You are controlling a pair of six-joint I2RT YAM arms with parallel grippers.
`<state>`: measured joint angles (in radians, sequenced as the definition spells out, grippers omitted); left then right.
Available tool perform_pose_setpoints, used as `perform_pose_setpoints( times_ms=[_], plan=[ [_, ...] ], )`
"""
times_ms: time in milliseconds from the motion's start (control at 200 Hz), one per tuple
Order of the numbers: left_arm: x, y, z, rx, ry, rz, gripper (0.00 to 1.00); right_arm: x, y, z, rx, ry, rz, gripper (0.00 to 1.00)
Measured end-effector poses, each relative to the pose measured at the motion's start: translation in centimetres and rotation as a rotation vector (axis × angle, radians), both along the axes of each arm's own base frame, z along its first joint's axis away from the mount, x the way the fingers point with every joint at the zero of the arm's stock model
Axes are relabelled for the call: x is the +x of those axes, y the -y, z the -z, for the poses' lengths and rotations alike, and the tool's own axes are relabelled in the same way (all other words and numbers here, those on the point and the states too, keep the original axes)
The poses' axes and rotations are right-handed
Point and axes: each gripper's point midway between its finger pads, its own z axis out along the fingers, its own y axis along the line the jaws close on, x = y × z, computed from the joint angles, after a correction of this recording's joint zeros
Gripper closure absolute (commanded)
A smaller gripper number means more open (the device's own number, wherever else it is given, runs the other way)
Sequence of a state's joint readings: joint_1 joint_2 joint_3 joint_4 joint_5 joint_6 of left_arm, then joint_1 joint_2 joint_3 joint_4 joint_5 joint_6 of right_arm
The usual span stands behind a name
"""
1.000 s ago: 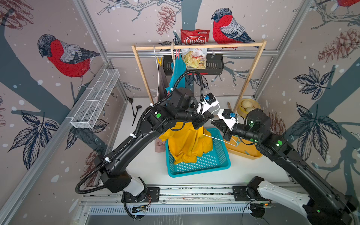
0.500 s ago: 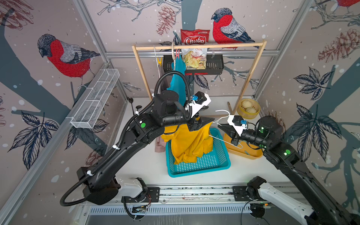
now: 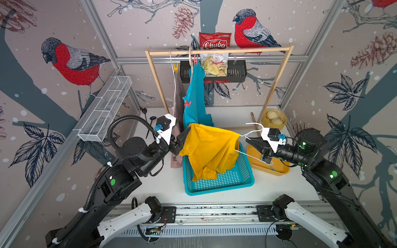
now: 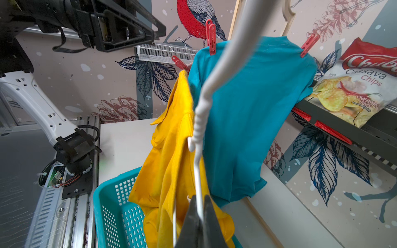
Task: Remove the clothespins securing t-shirts to the hanger
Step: Move the basket to the center of the board.
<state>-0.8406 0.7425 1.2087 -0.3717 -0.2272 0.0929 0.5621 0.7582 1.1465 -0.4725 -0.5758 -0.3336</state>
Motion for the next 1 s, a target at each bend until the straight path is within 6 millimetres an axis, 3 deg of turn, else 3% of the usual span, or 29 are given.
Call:
perform_pose_setpoints(
  times_ms=[205, 405, 520, 595, 660, 835, 1001],
  plan=[
    [-0.4, -1.3, 2.9, 0.002, -0.054, -0.036, 0.43, -0.9, 0.0, -0.9, 0.021, -0.022, -0.033, 1.00],
    [0.4, 0.5, 5.2, 0.047, -0.105, 0.000, 0.50, -1.9, -0.1, -1.5, 0.040, -0.048, -0.071, 1.00],
    [1.0, 1.8, 6.4, 0.078, -0.140, 0.025, 0.69, -2.2, -0.1, -1.4, 0.043, -0.069, -0.076, 1.00],
    [1.2, 2.4, 7.1, 0.092, -0.159, 0.039, 0.90, -2.3, 0.0, -1.3, 0.041, -0.077, -0.077, 1.00],
    [1.2, 2.4, 7.1, 0.086, -0.159, 0.039, 1.00, -2.4, 0.1, -1.4, 0.042, -0.078, -0.077, 1.00],
    [1.3, 2.3, 6.5, 0.078, -0.153, 0.029, 1.00, -2.6, 0.3, -1.4, 0.040, -0.080, -0.073, 1.00],
    [1.0, 0.1, 4.8, 0.034, -0.115, -0.047, 1.00, -2.5, 0.7, -1.3, 0.038, -0.070, -0.040, 1.00]
  ],
)
